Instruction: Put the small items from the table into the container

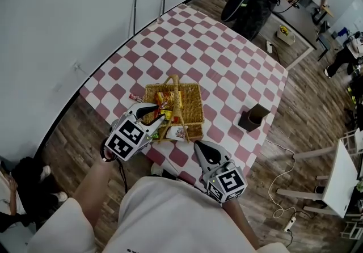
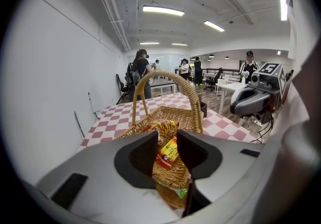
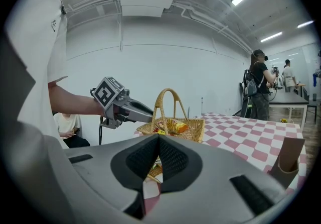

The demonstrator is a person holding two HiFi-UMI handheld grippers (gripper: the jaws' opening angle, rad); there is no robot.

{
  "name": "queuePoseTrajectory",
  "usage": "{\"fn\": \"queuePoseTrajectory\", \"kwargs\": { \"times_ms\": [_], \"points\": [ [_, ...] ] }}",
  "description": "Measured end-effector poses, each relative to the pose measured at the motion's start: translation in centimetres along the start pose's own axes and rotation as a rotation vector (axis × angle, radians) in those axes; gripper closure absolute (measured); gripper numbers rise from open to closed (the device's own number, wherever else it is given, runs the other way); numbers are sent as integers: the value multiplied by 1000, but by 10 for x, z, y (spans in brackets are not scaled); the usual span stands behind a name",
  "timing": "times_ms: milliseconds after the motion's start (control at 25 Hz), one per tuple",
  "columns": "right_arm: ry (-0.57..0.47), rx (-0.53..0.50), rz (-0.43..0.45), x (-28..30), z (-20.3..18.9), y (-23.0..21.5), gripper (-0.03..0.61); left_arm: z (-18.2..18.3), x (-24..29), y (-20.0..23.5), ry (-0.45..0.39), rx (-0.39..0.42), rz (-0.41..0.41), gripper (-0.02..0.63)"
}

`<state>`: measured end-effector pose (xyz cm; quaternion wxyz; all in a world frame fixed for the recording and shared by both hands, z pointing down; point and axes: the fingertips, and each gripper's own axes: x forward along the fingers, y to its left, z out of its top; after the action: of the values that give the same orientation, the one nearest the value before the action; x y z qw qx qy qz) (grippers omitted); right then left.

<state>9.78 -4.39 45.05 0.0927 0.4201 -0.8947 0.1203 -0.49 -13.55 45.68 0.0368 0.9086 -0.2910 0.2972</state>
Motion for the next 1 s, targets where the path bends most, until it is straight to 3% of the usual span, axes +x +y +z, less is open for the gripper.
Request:
{"fn": "queuePoseTrajectory", "kwargs": {
  "times_ms": [320, 760, 1000],
  "points": [
    [1, -12, 27, 4, 3, 5, 566, -2, -19, 3, -47, -64, 57, 539],
    [-6, -16, 55, 6, 6, 13, 566, -3, -56, 16, -190, -199, 189, 603],
    [-2, -22, 58, 6, 8, 14, 566, -16, -68, 17, -205, -257, 232, 612]
  ]
}}
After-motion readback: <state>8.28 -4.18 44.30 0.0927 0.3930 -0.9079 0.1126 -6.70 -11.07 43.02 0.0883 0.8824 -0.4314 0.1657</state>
